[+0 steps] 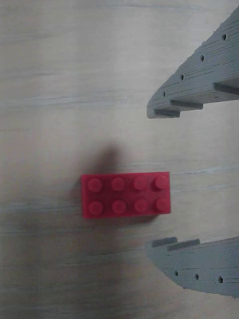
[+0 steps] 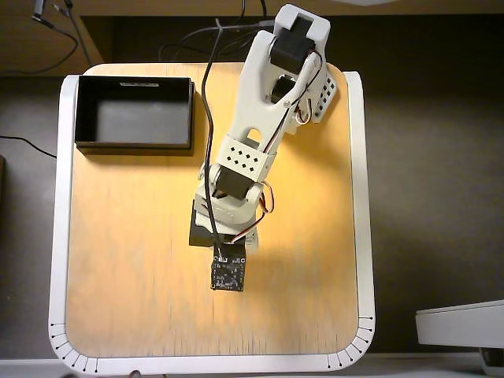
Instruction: Grasp a lego block and put it in the bin.
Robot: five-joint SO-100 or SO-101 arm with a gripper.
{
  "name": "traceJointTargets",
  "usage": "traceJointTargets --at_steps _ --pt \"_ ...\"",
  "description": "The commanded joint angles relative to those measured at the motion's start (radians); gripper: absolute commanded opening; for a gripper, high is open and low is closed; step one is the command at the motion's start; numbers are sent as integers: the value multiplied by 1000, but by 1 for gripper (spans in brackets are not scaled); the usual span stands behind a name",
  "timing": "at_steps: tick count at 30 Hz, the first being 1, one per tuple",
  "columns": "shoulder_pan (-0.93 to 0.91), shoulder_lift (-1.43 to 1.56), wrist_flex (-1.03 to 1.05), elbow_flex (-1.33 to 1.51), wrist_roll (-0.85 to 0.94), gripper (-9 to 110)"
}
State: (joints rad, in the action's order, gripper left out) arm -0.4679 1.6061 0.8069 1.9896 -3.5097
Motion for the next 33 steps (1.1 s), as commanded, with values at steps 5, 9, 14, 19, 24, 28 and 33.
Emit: traceJointTargets --at_steps 5,9,14,19,24,28,33 --pt "-9 -11 -58 -141 6 25" --pt "-3 -25 -58 -141 17 25" --pt "11 -40 -55 -140 48 25" --pt "20 -54 -49 -140 64 25" --pt "25 -67 -49 -140 69 25" --pt "37 -72 -51 -140 74 25" --pt "57 -72 -60 -141 86 25"
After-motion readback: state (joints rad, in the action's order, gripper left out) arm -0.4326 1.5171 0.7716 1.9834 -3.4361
